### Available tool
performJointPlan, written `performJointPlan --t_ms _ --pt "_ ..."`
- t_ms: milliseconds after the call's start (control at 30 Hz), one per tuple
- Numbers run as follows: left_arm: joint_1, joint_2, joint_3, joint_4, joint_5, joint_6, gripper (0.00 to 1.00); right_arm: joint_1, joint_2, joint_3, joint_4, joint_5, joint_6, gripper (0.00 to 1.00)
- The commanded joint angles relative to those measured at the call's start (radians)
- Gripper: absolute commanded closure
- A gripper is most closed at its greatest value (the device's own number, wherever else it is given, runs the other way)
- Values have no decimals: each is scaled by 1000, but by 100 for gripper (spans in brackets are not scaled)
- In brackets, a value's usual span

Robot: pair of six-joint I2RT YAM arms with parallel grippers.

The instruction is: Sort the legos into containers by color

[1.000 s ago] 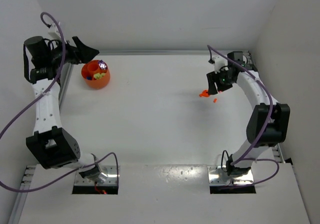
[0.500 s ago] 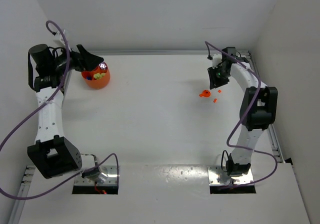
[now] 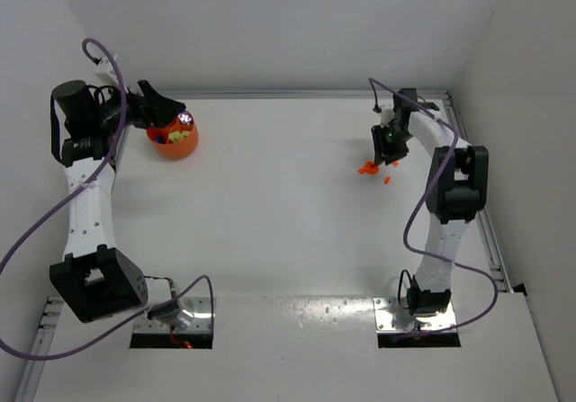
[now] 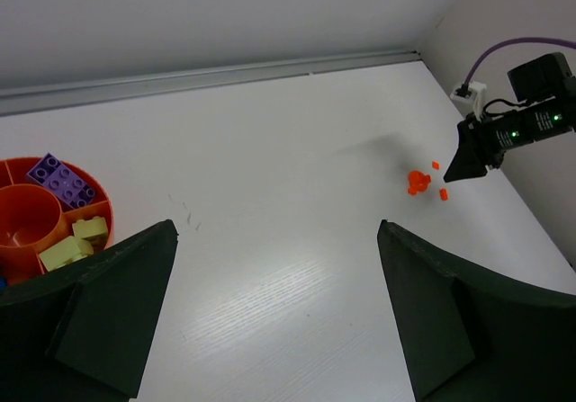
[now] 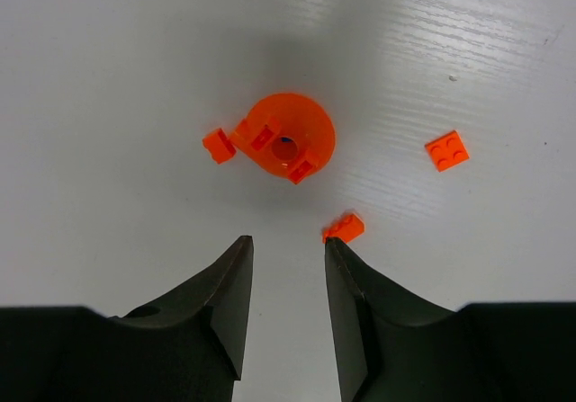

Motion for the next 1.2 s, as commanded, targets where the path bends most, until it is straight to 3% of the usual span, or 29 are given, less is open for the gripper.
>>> performJointPlan --t_ms 0,533,1167 --pt "-7 -20 -8 29 -7 13 0 3 31 45 -5 29 29 61" --pt "-7 -20 -17 29 -16 22 0 12 110 116 4 -3 113 56" --pt "-7 -11 -27 29 -16 22 0 -7 140 136 4 8 143 57"
